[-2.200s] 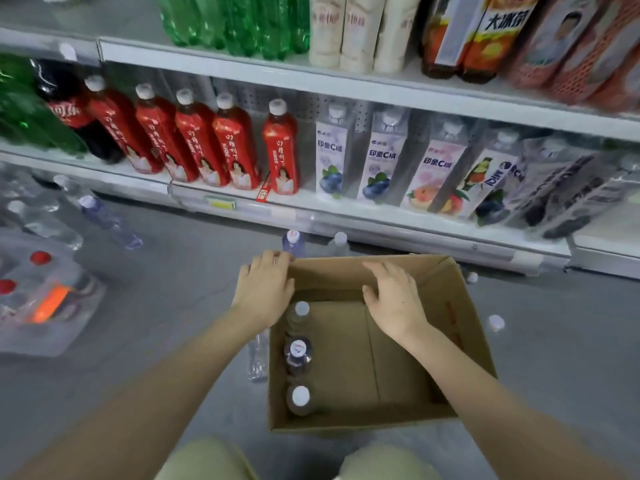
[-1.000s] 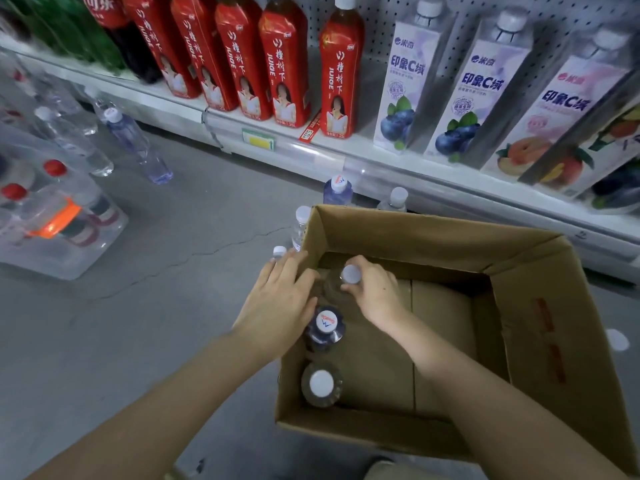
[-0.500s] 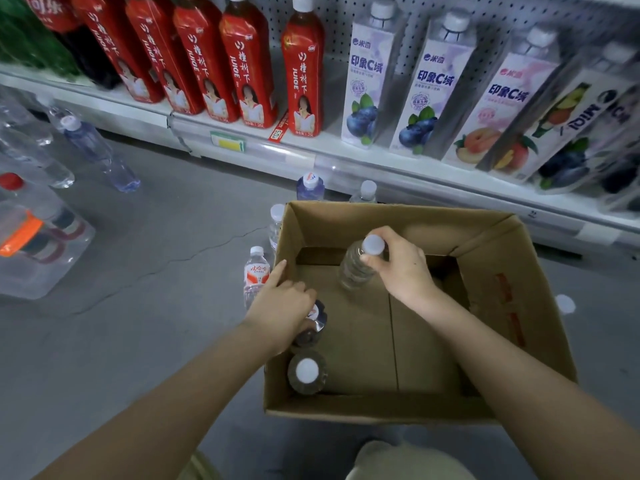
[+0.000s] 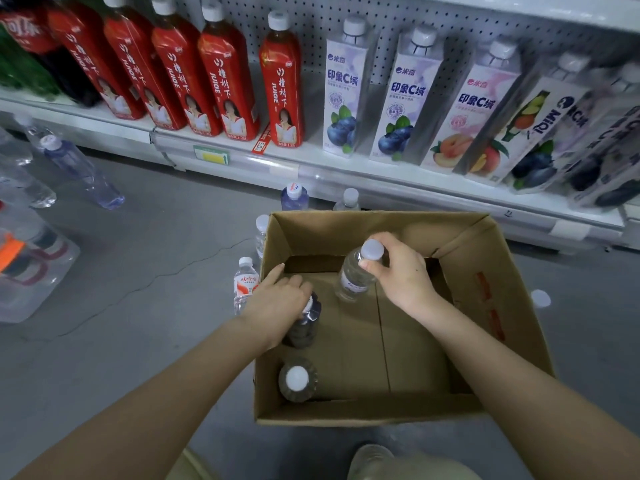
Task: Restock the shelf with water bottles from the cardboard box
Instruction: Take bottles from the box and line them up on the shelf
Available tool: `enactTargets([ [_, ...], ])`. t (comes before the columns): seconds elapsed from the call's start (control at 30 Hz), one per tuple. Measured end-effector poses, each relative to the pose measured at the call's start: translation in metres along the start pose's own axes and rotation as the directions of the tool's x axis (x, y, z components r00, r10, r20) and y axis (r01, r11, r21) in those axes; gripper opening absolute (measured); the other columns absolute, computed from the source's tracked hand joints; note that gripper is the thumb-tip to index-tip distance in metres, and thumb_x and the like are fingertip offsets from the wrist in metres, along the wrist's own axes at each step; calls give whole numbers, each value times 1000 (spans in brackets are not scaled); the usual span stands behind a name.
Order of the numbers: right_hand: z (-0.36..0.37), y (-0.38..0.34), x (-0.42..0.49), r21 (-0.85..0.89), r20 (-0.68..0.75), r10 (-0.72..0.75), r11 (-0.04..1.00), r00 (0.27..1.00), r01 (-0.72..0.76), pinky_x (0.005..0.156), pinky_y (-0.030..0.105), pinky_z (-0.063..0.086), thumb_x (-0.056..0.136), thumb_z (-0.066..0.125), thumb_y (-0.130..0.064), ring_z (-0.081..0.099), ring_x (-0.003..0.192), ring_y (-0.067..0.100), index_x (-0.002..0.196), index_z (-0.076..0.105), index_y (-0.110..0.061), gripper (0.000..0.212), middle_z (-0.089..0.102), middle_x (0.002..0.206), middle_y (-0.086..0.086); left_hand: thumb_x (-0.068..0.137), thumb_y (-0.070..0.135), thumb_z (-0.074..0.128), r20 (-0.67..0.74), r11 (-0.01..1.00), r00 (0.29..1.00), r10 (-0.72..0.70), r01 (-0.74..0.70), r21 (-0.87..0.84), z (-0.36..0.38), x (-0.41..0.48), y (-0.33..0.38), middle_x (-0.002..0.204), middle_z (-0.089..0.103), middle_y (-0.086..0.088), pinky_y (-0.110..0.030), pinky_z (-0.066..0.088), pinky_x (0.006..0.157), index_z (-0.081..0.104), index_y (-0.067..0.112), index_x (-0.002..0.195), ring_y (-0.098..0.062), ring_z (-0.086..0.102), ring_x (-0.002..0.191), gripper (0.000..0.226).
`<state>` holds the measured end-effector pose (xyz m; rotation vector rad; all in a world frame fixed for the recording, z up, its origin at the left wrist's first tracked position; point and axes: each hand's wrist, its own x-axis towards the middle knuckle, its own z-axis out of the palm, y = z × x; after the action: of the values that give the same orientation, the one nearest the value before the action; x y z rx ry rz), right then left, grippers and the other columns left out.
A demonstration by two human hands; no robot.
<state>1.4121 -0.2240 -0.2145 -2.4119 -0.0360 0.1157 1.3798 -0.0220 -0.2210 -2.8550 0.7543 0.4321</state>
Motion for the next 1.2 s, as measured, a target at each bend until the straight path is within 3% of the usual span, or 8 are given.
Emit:
enactTargets([
  [0.13,-12,-10,2,20,-20,18,1000,1000,-18,101,47,39,89,62,-26,56,105,22,113,56,-22,26,63,109,-5,91,23,59,-139,962,988,-66,26,-272,-22,5,-8,121,47,-2,-31,30,105,45,19,120,-19,47,109,33],
  [0.23,-32,-26,2,17,-55,-9,1000,998,10,99,47,39,89,62,-26,57,103,23,111,57,-20,24,63,104,-7,91,30,56,-183,829,974,-133,8,-559,-47,3,-17,111,46,-3,-32,44,88,45,16,108,-19,49,96,25],
  [0.4,-89,-62,5,61,-97,4,998,995,2,94,40,44,88,63,-23,58,103,21,110,57,-18,24,63,102,-6,94,27,53,-209,634,956,-206,-32,-773,-126,-11,-27,96,55,-4,-29,43,72,41,8,108,-18,54,83,27],
  [0.57,-168,-126,2,242,-84,23,970,996,-2,74,4,37,89,60,-7,49,92,9,111,56,-6,22,58,100,-1,93,25,54,-300,559,903,-308,-83,-825,-226,-35,-45,78,51,5,-12,37,58,43,9,108,-2,47,68,24],
  [0.67,-218,-171,0,292,-86,5,956,996,21,83,16,39,88,63,-11,52,95,6,110,57,-10,23,57,96,-12,93,24,55,-346,555,871,-350,-106,-825,-291,-57,-53,67,45,5,-16,32,53,43,11,102,-5,42,60,20],
  [0.83,-308,-253,-8,371,-81,-5,928,997,35,81,21,43,87,65,-9,55,90,7,101,57,-16,18,59,91,-13,92,23,57,-406,552,815,-414,-130,-824,-406,-97,-67,79,54,-1,-10,35,58,44,13,97,-5,46,67,17],
  [1.0,-404,-346,-19,394,-91,-47,916,995,80,70,10,41,89,63,-11,52,82,-5,103,53,-17,19,56,89,-17,90,30,58,-405,520,786,-466,-127,-845,-530,-139,-79,83,55,9,-10,37,59,48,16,99,-5,49,73,19],
  [1.2,-510,-444,-20,414,-157,-104,896,982,161,76,22,46,86,66,-13,58,87,10,102,57,-18,19,63,94,-4,87,37,62,-409,463,737,-538,-148,-874,-661,-180,-96,83,58,1,-20,37,62,55,12,97,-12,50,73,27],
])
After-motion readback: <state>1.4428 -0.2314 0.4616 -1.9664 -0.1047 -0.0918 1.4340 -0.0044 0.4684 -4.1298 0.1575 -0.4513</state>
